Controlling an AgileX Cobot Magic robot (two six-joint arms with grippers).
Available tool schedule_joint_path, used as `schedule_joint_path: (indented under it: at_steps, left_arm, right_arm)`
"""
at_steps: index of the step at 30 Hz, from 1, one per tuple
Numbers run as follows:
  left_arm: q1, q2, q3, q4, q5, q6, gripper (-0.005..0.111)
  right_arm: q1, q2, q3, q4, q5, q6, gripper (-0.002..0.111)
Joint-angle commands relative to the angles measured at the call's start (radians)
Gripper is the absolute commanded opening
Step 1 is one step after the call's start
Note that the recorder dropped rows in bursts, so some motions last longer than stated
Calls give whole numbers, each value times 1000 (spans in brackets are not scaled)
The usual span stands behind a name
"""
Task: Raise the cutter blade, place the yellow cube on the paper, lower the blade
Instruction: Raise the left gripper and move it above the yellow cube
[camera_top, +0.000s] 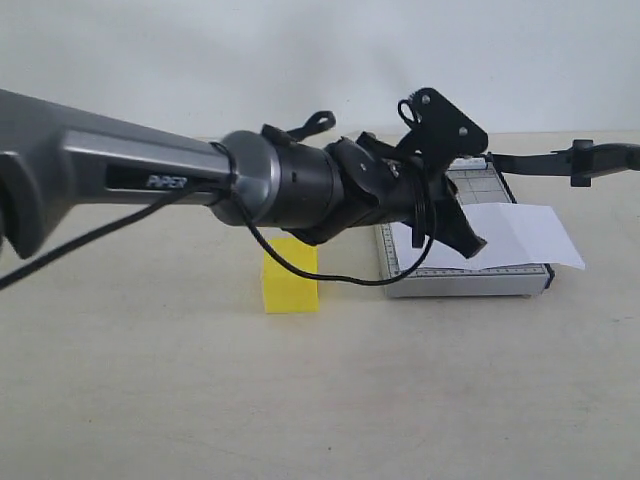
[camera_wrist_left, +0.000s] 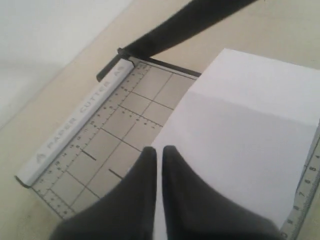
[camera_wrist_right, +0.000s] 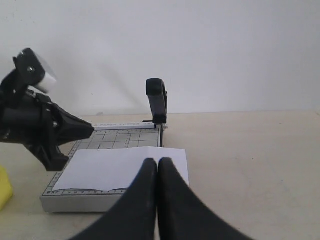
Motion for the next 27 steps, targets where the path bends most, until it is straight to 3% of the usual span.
schedule_joint_path:
  at_steps: [1, 8, 10, 19, 27]
  left_arm:
    - [40, -139, 112, -66, 4, 2, 14]
    - [160, -349, 323, -325, 1, 2, 65]
    - [184, -399, 366, -357, -4, 2, 73]
    - [198, -478, 446, -573, -24, 74, 73]
    - [198, -437, 450, -607, -41, 139, 73]
  right_arm:
    - [-2, -1, -1, -3, -6, 1, 0]
    - [-2, -1, -1, -3, -6, 1, 0]
    - [-2, -1, -1, -3, -6, 1, 0]
    - [-2, -1, -1, -3, -8, 1, 0]
    - [-2, -1, -1, -3, -8, 1, 0]
